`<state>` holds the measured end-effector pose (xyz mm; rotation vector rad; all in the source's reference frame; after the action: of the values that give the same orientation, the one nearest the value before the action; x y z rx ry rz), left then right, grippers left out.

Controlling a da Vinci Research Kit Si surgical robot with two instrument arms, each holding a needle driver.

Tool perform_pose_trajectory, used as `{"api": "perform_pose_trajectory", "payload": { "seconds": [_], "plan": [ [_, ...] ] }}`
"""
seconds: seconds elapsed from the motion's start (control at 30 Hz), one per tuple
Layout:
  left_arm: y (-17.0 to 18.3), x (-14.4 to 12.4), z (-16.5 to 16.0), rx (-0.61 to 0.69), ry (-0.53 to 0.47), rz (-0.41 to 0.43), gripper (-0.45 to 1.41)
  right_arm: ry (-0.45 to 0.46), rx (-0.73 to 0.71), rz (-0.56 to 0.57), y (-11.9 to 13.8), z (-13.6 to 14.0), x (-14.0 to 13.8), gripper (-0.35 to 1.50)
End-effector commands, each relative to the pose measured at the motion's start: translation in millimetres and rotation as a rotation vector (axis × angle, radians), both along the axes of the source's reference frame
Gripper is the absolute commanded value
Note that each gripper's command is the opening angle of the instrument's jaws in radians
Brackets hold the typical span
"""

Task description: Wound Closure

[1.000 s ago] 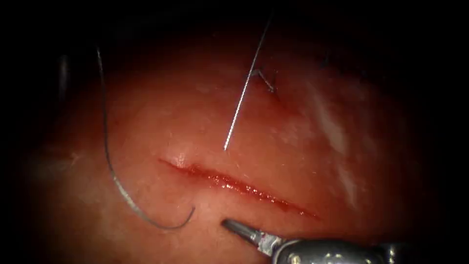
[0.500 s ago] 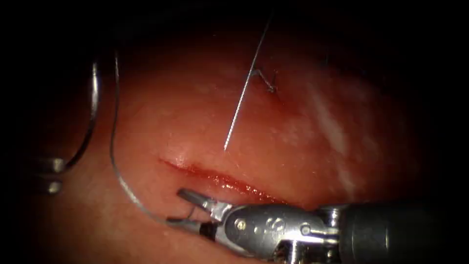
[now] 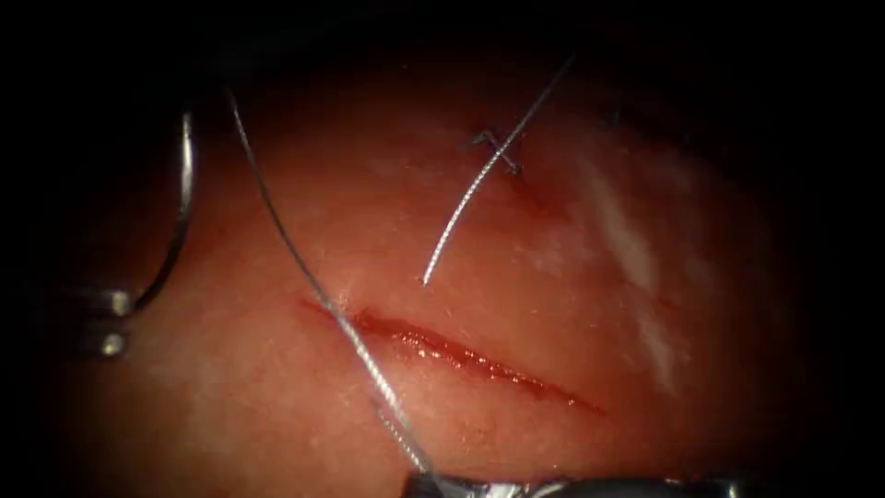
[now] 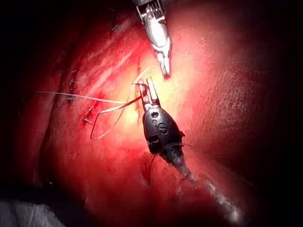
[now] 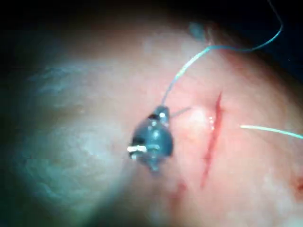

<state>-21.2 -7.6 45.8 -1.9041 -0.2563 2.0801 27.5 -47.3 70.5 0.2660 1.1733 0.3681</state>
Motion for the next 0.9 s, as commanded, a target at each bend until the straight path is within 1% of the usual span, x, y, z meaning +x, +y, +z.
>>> {"api": "perform_pose_trajectory", "payload": {
  "seconds": [0.03, 0.07, 0.13, 0.2, 0.23, 0.27, 0.3, 0.33, 0.37, 0.4, 0.47, 0.6, 0.63, 0.7, 0.73, 0.77, 0.8, 0.9],
  "plan": [
    [-0.1, -0.4, 0.8, -0.002, -0.001, 0.001, -0.45, 0.003, 0.004, -0.005, -1.9, -1.3, 0.4, -0.35],
    [-0.1, -0.4, 1.0, 0.003, -0.001, 0.001, -0.45, 0.007, 0.005, -0.009, -2.4, -2.1, 0.4, -0.35],
    [-0.3, -0.5, 1.2, 0.000, 0.003, 0.002, -0.45, 0.025, 0.013, -0.027, -4.5, -5.5, 0.8, -0.35],
    [-0.5, -0.7, 1.3, -0.001, 0.006, 0.003, -0.45, 0.035, 0.015, -0.032, -5.2, -7.2, 1.5, -0.35],
    [-0.5, -0.7, 1.3, -0.001, 0.006, 0.003, -0.45, 0.034, 0.016, -0.029, -5.2, -7.4, 1.8, -0.15],
    [-0.5, -0.7, 1.2, -0.001, 0.006, 0.003, -0.45, 0.037, 0.018, -0.028, -5.0, -7.5, 1.9, 0.20],
    [-0.5, -0.6, 1.2, -0.001, 0.006, 0.003, -0.45, 0.038, 0.016, -0.011, -4.7, -7.5, 2.0, 0.64],
    [-0.5, -0.6, 1.2, -0.001, 0.006, 0.004, -0.45, 0.034, 0.013, 0.005, -4.4, -7.3, 1.9, 0.88],
    [-0.4, -0.5, 1.3, -0.001, 0.005, 0.005, -0.45, 0.013, 0.009, 0.031, -3.7, -6.7, 1.6, 1.23],
    [-0.4, -0.3, 1.3, -0.001, 0.004, 0.006, -0.45, 0.006, 0.008, 0.038, -3.4, -6.4, 1.3, 1.28],
    [-0.3, 0.0, 1.4, 0.000, 0.002, 0.009, -0.45, -0.001, 0.008, 0.048, -2.4, -5.2, 0.4, 1.31],
    [-0.1, 0.3, 1.6, 0.005, -0.001, 0.012, -0.45, -0.010, 0.008, 0.061, -1.1, -3.5, -0.4, 1.30],
    [-0.2, 0.3, 1.8, 0.004, 0.001, 0.014, -0.45, -0.019, -0.003, 0.068, -0.2, -2.3, -0.1, 1.30],
    [-0.3, 0.1, 2.0, 0.008, 0.004, 0.015, -0.45, -0.030, -0.021, 0.074, 0.6, -1.1, 0.4, 1.30],
    [-0.4, 0.0, 2.2, 0.006, 0.007, 0.017, -0.45, -0.042, -0.028, 0.087, 1.6, 0.2, 1.2, 1.28],
    [-0.5, 0.0, 2.3, 0.011, 0.008, 0.016, -0.45, -0.047, -0.034, 0.091, 2.0, 0.7, 1.6, 1.28],
    [-0.5, 0.0, 2.5, 0.015, 0.009, 0.019, -0.45, -0.053, -0.046, 0.096, 2.7, 1.8, 2.7, 1.28],
    [-0.5, 0.1, 2.8, 0.014, 0.009, 0.019, -0.45, -0.037, -0.052, 0.087, 2.9, 3.1, 4.5, 1.18]
  ]
}}
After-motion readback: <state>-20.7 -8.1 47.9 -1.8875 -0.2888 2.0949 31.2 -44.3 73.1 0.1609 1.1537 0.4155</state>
